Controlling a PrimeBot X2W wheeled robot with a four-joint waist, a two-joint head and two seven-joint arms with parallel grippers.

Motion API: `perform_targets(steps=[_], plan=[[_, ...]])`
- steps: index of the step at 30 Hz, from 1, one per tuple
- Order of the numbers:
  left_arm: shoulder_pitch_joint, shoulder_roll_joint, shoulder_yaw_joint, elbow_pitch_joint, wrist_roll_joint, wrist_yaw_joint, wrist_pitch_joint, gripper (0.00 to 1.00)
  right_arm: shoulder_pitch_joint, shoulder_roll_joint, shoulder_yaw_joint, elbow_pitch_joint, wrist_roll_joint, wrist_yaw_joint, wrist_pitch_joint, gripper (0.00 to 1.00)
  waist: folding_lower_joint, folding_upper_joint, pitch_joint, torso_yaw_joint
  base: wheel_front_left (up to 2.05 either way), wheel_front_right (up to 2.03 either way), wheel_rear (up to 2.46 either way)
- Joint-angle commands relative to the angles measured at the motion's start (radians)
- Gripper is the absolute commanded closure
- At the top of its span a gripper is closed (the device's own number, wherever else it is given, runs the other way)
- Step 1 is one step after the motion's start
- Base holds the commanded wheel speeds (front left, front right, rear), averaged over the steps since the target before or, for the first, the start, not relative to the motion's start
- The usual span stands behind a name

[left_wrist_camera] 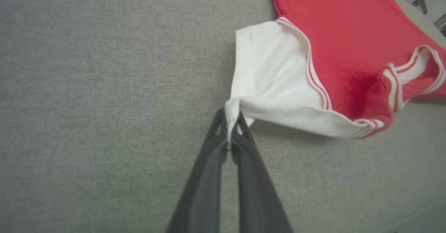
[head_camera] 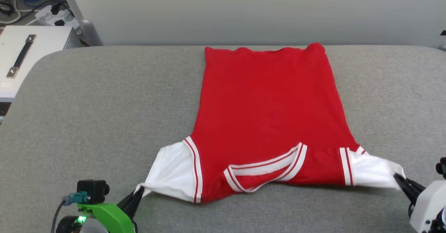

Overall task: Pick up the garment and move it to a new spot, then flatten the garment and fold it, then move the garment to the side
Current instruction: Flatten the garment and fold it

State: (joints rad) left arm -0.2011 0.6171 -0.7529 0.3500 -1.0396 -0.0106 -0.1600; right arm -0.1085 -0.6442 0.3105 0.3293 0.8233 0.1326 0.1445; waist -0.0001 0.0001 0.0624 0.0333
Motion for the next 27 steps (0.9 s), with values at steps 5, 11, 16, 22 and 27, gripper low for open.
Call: perform_targets(steps=[5, 11, 16, 22, 27], plan=[[0.105, 0.071, -0.025, -0.114, -0.045, 0.055, 0.105, 1.00, 0.119, -0.035, -0.001, -0.084, 0.018, -0.002, 0.110, 1.00, 0.0001, -0.0001, -0.061, 0.002, 0.00, 0.00, 0.00], [0.153, 0.133, -0.035, -0.225, -0.060, 0.118, 0.175, 1.00, 0.207, -0.060, -0.021, -0.169, -0.006, -0.002, 0.212, 1.00, 0.0001, -0.0001, -0.074, 0.011, 0.00, 0.00, 0.00], [0.155, 0.140, -0.034, -0.284, -0.063, 0.143, 0.192, 1.00, 0.237, -0.053, -0.058, -0.200, -0.034, -0.002, 0.257, 1.00, 0.0001, -0.0001, -0.069, 0.019, 0.00, 0.00, 0.00], [0.138, 0.150, -0.020, -0.355, -0.068, 0.172, 0.209, 1.00, 0.231, -0.056, -0.115, -0.246, -0.040, -0.002, 0.326, 0.00, 0.0001, -0.0001, -0.033, 0.030, 0.00, 0.00, 0.00], [0.119, 0.175, -0.015, -0.457, -0.078, 0.215, 0.269, 1.00, 0.183, -0.058, -0.211, -0.315, -0.004, -0.002, 0.412, 0.00, 0.0001, -0.0001, 0.028, 0.047, 0.00, 0.00, 0.00]])
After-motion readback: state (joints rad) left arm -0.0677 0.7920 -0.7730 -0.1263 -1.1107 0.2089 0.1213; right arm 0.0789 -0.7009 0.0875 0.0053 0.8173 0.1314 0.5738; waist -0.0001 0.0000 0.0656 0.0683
